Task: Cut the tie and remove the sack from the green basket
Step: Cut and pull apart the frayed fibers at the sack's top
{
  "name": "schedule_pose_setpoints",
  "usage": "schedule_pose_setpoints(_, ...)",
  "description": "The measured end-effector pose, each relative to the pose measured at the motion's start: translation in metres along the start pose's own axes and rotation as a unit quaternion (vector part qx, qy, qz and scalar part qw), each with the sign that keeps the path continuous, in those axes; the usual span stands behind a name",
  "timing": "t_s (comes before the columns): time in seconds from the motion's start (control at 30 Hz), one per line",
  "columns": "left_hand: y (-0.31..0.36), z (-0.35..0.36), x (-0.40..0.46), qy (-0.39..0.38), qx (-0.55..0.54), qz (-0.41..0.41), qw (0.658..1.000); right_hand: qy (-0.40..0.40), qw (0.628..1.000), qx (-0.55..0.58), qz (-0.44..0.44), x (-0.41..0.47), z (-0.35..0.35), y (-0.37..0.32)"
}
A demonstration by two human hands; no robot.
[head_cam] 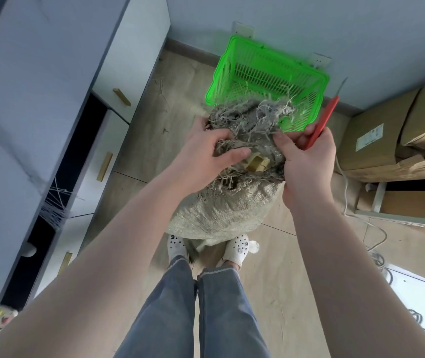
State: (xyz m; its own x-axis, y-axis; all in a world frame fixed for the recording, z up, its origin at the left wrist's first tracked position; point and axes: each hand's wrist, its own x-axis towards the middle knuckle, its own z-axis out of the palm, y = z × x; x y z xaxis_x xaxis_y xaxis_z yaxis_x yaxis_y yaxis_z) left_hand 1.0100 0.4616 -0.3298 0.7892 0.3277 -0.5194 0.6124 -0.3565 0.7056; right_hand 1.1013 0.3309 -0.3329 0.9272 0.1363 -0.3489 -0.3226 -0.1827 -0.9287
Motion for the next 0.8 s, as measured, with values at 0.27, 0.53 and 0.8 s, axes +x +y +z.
schedule_pose_setpoints(0.27,-0.011,0.018,0.001,0.078,-0.021,0.055,0.995,-0.063,0.987,-0.146,-0.013,0.002,-0.001,-0.006)
schedule_pose_setpoints(0.53,-0.018,0.018,0.001,0.126,0.028,0.048,0.991,0.022,0.973,-0.225,-0.038,0.017,0.005,-0.004)
schedule_pose_setpoints(0.8,-0.023,0.022,0.000,0.121,-0.047,0.038,0.991,-0.045,0.978,-0.193,0.056,0.015,-0.005,-0.010)
